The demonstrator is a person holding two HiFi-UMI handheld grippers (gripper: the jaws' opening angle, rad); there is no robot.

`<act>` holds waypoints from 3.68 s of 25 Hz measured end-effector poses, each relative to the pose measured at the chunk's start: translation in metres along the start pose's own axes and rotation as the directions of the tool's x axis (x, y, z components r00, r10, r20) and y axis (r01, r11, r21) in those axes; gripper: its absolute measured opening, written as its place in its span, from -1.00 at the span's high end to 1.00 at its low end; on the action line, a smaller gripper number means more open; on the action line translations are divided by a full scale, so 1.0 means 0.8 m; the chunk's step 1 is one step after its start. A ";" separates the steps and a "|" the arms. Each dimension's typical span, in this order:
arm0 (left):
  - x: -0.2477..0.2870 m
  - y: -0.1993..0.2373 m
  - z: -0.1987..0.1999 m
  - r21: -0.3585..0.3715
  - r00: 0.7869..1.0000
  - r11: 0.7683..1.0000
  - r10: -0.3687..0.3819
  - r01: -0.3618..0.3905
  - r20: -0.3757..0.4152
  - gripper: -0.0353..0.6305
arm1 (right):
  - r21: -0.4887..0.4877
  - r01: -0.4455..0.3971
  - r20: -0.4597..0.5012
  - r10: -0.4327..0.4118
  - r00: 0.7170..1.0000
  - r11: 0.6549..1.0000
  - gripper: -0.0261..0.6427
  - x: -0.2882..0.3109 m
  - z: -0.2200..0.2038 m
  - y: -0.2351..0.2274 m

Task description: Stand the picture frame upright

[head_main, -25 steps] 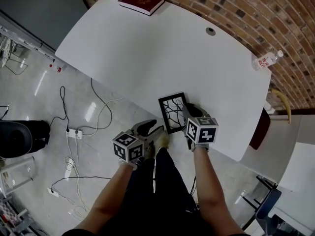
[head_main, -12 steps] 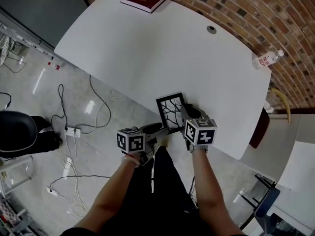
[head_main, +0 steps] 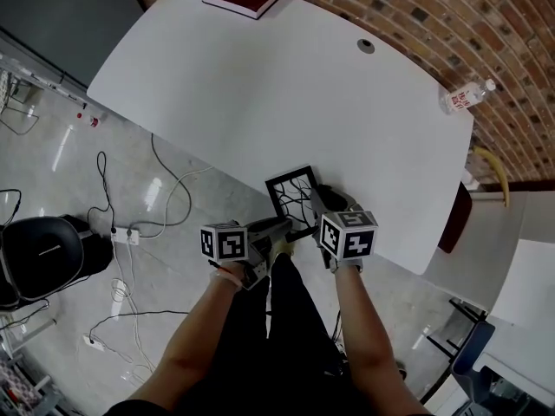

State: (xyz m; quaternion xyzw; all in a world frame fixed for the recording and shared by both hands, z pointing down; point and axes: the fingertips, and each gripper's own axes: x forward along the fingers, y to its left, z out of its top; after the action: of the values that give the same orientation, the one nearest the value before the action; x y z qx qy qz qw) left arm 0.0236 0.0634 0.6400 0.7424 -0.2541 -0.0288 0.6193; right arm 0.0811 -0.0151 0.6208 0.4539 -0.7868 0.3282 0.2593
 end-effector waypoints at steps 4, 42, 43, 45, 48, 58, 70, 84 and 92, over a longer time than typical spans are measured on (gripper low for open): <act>-0.005 -0.011 0.004 -0.026 0.999 0.999 -0.033 0.033 0.009 0.59 | 0.007 -0.010 -0.001 0.010 1.000 1.000 0.72 -0.004 -0.002 0.003; -0.020 -0.130 0.212 0.458 0.975 0.861 -0.184 0.223 -0.128 0.66 | 0.085 -0.372 0.339 0.324 0.883 0.924 0.57 -0.037 0.188 0.027; -0.012 -0.131 0.220 0.467 0.974 0.856 -0.180 0.223 -0.136 0.66 | 0.082 -0.366 0.344 0.319 0.883 0.927 0.58 -0.035 0.197 0.019; 0.003 -0.132 0.237 0.495 0.975 0.842 -0.162 0.216 -0.151 0.66 | 0.080 -0.360 0.355 0.311 0.882 0.930 0.59 -0.029 0.213 0.006; 0.023 -0.133 0.271 0.537 0.978 0.820 -0.132 0.199 -0.161 0.66 | 0.081 -0.364 0.372 0.310 0.875 0.928 0.60 -0.015 0.242 -0.013; 0.057 -0.137 0.336 0.675 0.984 0.725 -0.021 0.135 -0.175 0.66 | 0.013 -0.347 0.386 0.316 0.867 0.938 0.60 0.012 0.302 -0.043; 0.110 -0.139 0.413 0.775 0.973 0.612 0.041 0.156 -0.228 0.66 | -0.008 -0.323 0.417 0.296 0.859 0.946 0.61 0.044 0.369 -0.090; 0.161 -0.135 0.487 0.813 0.942 0.540 0.102 0.218 -0.321 0.65 | 0.008 -0.255 0.455 0.223 0.862 0.967 0.63 0.074 0.435 -0.135; 0.200 -0.116 0.536 0.832 0.919 0.497 0.152 0.247 -0.363 0.65 | 0.021 -0.195 0.458 0.164 0.874 0.981 0.63 0.106 0.470 -0.165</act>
State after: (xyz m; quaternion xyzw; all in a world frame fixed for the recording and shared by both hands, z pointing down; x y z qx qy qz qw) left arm 0.0408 -0.3808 0.4978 0.9480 -0.0843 0.2333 0.1993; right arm 0.1180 -0.3935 0.4734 0.4513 -0.8528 0.2619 0.0215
